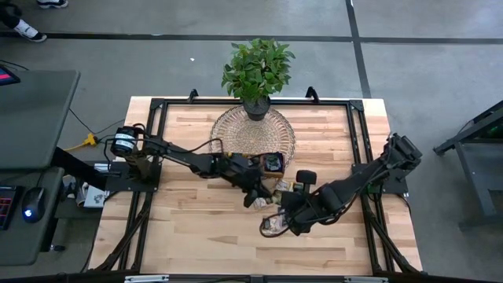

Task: Pick & Place Tea
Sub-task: Put the green tea bag into the left section of the wooden organizer

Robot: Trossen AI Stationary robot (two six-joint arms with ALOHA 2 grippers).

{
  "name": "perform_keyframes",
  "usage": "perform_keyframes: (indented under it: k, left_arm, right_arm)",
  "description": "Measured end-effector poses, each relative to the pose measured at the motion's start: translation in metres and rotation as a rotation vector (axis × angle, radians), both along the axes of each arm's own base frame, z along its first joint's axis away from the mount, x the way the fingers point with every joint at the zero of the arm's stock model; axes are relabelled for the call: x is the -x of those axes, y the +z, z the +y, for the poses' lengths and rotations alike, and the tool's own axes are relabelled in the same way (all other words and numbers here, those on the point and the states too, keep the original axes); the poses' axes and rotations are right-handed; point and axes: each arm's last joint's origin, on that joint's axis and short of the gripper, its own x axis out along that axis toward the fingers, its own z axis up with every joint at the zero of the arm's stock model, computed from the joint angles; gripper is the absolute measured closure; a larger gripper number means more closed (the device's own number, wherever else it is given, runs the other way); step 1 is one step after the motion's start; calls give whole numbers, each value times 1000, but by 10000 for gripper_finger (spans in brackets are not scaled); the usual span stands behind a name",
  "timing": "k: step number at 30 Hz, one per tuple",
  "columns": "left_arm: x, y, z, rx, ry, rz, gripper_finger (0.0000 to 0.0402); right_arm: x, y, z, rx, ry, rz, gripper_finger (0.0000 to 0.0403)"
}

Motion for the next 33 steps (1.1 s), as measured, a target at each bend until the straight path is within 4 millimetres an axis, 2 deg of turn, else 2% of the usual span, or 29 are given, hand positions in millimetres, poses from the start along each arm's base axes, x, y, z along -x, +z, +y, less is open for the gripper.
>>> perform_keyframes:
  k: [10, 15, 26, 30, 33]
  left_arm:
    - [-2, 5, 0, -47, -2, -75, 242]
    - [-2, 5, 1, -61, 33, -76, 210]
    - [-3, 5, 2, -77, 70, -79, 212]
    - [-3, 5, 2, -77, 71, -79, 243]
    - [-3, 5, 2, -77, 71, -79, 287]
  right_arm:
    - [-2, -2, -3, 32, 4, 12, 402]
    - [-8, -1, -7, 26, 14, -17, 402]
    - [-22, 1, -18, 24, 51, -66, 402]
    - [-24, 2, -19, 23, 64, -71, 403]
    - [-24, 2, -19, 27, 75, -67, 403]
